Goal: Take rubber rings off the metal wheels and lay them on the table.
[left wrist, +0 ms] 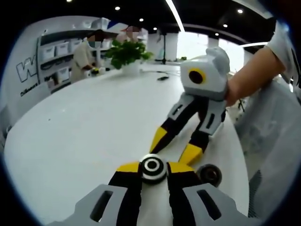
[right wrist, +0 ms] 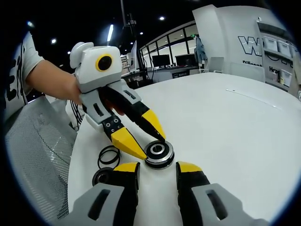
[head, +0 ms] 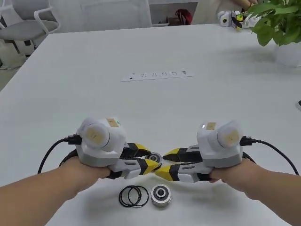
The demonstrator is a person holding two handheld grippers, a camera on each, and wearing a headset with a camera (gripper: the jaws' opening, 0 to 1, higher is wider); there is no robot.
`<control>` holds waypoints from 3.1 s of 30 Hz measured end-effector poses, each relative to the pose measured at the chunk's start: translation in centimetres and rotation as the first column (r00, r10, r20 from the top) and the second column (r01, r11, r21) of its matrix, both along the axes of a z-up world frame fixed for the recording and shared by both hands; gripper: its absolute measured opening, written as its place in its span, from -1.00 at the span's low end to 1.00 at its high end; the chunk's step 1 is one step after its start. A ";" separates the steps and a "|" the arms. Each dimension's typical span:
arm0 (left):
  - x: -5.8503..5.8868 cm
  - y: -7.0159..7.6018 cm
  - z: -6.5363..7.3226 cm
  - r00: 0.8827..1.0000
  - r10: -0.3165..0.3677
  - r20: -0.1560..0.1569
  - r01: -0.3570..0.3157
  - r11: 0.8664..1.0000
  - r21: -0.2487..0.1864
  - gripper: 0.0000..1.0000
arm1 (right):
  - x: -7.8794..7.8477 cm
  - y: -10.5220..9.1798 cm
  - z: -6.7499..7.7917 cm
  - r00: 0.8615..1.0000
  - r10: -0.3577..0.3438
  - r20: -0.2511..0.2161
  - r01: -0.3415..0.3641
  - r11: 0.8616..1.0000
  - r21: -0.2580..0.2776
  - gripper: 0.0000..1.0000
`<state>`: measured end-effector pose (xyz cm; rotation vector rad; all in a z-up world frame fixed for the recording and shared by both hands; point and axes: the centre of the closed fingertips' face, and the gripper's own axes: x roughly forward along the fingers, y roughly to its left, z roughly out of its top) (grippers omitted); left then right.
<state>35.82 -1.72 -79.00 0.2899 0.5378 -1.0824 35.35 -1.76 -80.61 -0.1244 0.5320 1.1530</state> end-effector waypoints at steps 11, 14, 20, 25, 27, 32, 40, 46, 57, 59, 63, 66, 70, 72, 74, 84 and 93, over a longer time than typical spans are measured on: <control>0.3 0.1 -0.1 1.000 0.012 0.019 -0.012 1.000 0.011 -0.65 | 0.0 0.1 0.0 1.000 -0.004 0.004 0.004 1.000 0.004 -0.45; 0.4 0.1 -0.1 1.000 0.028 0.015 -0.028 1.000 0.010 -0.72 | 0.0 0.2 0.0 1.000 -0.005 0.006 0.005 1.000 0.003 -0.45; 0.4 0.1 -0.1 0.999 0.025 0.029 -0.025 0.999 0.020 -0.73 | 0.4 0.3 0.1 0.999 -0.026 0.023 0.026 1.000 0.001 -0.44; 0.3 0.1 -0.1 0.999 0.038 0.030 -0.039 0.999 0.018 -0.73 | 0.6 0.7 0.4 0.999 -0.035 0.036 0.035 0.999 0.005 -0.43; 0.3 0.1 -0.1 0.999 0.041 0.031 -0.042 0.999 0.019 -0.73 | 0.5 0.8 0.3 0.999 -0.027 0.040 0.027 1.000 -0.001 -0.44; 0.3 0.1 -0.2 0.998 0.046 0.034 -0.046 0.999 0.018 -0.73 | 0.4 1.0 0.1 0.998 -0.023 0.051 0.024 1.000 -0.014 -0.48; 0.3 0.1 -0.2 0.998 0.051 0.035 -0.051 0.999 0.011 -0.73 | 0.3 0.4 -0.1 0.999 -0.033 0.033 0.034 0.999 -0.023 -0.57; 0.3 0.1 -0.2 0.998 0.054 0.032 -0.055 0.998 0.009 -0.73 | 0.3 0.1 -0.2 0.999 -0.035 0.023 0.036 0.999 -0.023 -0.63; 0.4 0.2 -0.3 0.997 0.066 0.027 -0.066 0.998 0.004 -0.74 | 0.2 -0.5 -0.3 0.998 -0.054 -0.016 0.053 0.998 -0.014 -0.82; 0.4 0.2 -0.3 0.997 0.069 0.024 -0.069 0.998 0.003 -0.74 | 0.2 -0.7 -0.4 0.998 -0.059 -0.026 0.059 0.998 -0.008 -0.89; 0.4 0.2 -0.3 0.997 0.070 0.021 -0.070 0.998 0.003 -0.74 | 0.3 -0.8 -0.3 0.992 -0.097 -0.085 0.098 0.995 0.013 -1.00; 0.4 0.2 -0.3 0.997 0.067 0.023 -0.068 0.998 0.007 -0.74 | 0.2 -0.8 -0.3 0.988 -0.113 -0.106 0.116 0.993 0.020 -1.00; 0.3 0.2 -0.3 0.997 0.067 0.028 -0.068 0.998 0.014 -0.75 | 0.3 -1.0 -0.3 0.974 -0.148 -0.170 0.159 0.986 0.052 -1.00; 0.3 0.2 -0.3 0.997 0.066 0.031 -0.066 0.998 0.017 -0.75 | 0.5 -1.3 -0.1 0.969 -0.162 -0.188 0.177 0.982 0.066 -1.00; 0.3 0.2 -0.2 0.997 0.066 0.032 -0.066 0.998 0.017 -0.75 | 0.8 -1.4 0.2 0.962 -0.184 -0.201 0.205 0.975 0.091 -1.00; 0.2 0.2 -0.3 0.995 0.093 0.022 -0.093 0.995 0.023 -0.77 | 1.5 -1.3 1.2 0.931 -0.250 -0.267 0.295 0.944 0.145 -1.00; 0.3 0.1 -0.3 0.995 0.096 0.028 -0.097 0.995 0.030 -0.77 | 1.3 -1.1 1.4 0.945 -0.214 -0.248 0.253 0.958 0.138 -1.00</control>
